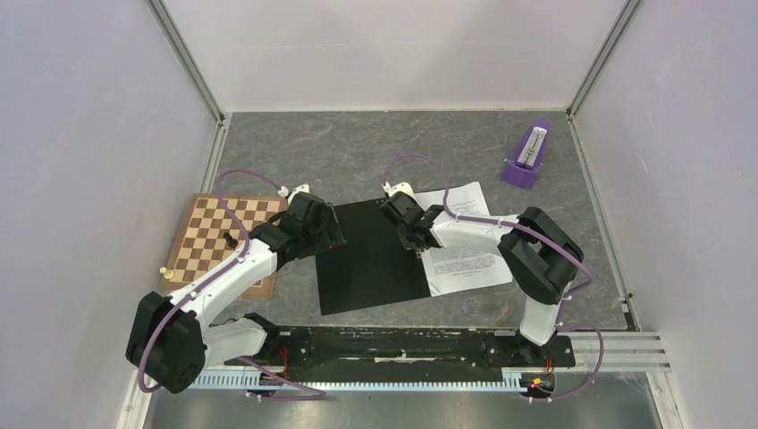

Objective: Put the files into the folder

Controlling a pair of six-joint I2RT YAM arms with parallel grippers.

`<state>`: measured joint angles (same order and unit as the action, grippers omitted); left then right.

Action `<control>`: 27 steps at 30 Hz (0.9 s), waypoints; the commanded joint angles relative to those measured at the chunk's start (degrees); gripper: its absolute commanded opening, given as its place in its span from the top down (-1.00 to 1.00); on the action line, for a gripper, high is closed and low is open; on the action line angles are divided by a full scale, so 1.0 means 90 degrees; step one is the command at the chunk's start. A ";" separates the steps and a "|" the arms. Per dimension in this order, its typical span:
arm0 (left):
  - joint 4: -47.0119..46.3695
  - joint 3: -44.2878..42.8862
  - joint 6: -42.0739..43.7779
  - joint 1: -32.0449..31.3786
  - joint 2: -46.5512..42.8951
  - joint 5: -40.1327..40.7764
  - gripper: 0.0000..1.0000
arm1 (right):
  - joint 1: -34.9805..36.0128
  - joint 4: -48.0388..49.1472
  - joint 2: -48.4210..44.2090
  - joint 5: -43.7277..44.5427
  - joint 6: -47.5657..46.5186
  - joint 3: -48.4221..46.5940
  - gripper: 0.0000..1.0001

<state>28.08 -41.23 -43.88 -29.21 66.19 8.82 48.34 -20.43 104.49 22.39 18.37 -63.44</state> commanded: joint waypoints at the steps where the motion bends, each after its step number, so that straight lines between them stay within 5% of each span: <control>1: -0.0253 0.0137 0.0246 0.0061 -0.0139 -0.0157 -0.67 | -0.0103 0.0033 -0.0337 -0.0183 -0.0110 -0.0119 1.00; 27: -0.1544 0.1184 0.0520 0.0469 -0.0814 -0.1573 -0.89 | -0.0873 -0.0217 -0.1515 -0.0614 -0.0253 -0.0051 1.00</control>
<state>18.65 -30.79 -41.74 -25.41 59.70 -2.17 41.45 -23.29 94.65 17.67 17.15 -63.37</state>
